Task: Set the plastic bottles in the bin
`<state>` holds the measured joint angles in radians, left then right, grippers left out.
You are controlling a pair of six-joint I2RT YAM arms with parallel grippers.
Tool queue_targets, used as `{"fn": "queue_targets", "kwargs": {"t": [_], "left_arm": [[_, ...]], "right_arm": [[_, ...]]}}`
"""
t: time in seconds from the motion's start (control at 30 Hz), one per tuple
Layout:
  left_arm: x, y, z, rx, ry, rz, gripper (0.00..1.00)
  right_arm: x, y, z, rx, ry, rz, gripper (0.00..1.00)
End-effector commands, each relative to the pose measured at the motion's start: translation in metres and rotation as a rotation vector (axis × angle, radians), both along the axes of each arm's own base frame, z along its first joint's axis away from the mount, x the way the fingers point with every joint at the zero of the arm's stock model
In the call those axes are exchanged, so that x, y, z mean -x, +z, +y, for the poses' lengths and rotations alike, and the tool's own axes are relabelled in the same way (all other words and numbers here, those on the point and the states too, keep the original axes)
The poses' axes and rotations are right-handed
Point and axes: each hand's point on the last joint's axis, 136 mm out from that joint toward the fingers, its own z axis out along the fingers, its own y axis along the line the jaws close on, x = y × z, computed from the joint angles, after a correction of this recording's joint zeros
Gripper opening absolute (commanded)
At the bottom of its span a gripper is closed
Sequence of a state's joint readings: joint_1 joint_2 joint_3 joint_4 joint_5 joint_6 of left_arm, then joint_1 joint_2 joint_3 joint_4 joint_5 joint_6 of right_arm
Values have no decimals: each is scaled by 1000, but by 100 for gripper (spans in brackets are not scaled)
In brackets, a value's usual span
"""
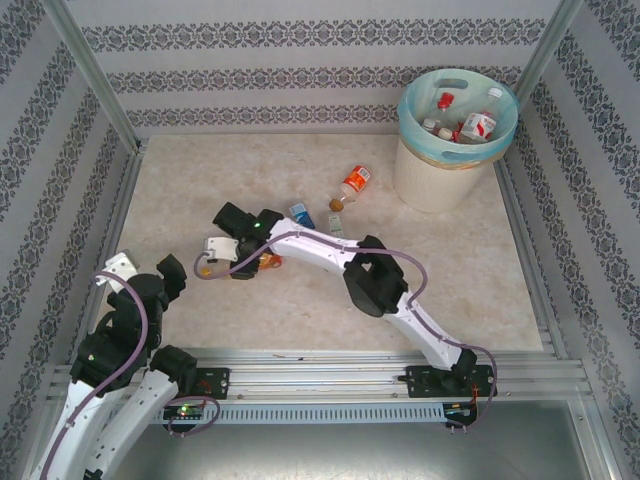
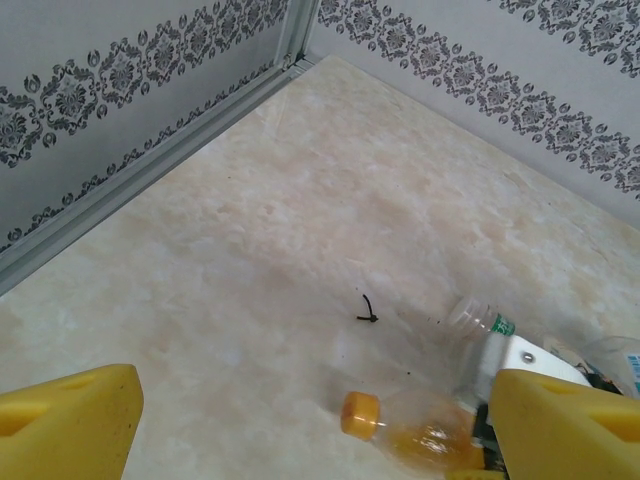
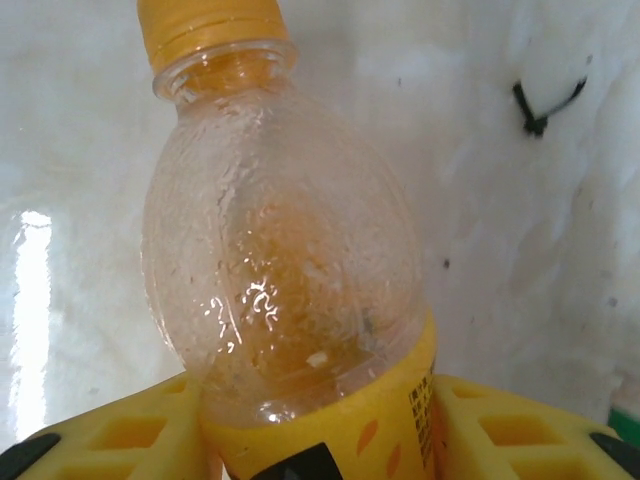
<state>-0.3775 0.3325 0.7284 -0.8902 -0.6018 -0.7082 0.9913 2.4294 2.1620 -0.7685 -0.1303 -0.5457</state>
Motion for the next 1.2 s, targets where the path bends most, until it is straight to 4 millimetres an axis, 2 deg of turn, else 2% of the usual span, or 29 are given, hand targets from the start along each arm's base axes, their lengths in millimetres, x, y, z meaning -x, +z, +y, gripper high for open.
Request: {"fn": "queue_targets", "kwargs": {"t": [0.0, 0.13, 0.23, 0.3, 0.43, 0.53, 0.63, 0.8, 0.9, 0.97, 1.07, 1.17], "left_arm": [[-6, 4, -2, -3, -4, -14, 90], [-9, 7, -3, -3, -9, -23, 90], [-14, 12, -7, -10, -26, -32, 89], [-20, 15, -12, -23, -57, -31, 88], [-42, 18, -36, -45, -177, 19, 86], [-65, 13, -66, -25, -307, 85, 84], [-87, 0, -101, 16, -442, 181, 83], [-110, -7, -154, 89, -604, 210, 80], [-118, -10, -174, 92, -647, 201, 79], [-120, -14, -182, 91, -663, 212, 79], [-121, -21, -189, 102, -681, 232, 79], [-119, -25, -190, 115, -682, 232, 79]], "right_arm": [[-6, 44, -5, -142, -103, 46, 40], [-13, 71, -24, -266, -225, 93, 37], [-20, 108, -47, -421, -327, 139, 36], [-26, 140, -66, -540, -389, 147, 35], [-34, 193, -111, -687, -478, 96, 35], [-42, 242, -157, -775, -568, -1, 35], [-58, 292, -216, -863, -698, -134, 35], [-83, 370, -333, -978, -951, -458, 35], [-97, 406, -393, -1025, -1075, -609, 35], [-107, 423, -427, -1031, -1153, -715, 35], [-127, 438, -470, -1062, -1244, -821, 35], [-153, 436, -493, -1104, -1295, -856, 35]]}}
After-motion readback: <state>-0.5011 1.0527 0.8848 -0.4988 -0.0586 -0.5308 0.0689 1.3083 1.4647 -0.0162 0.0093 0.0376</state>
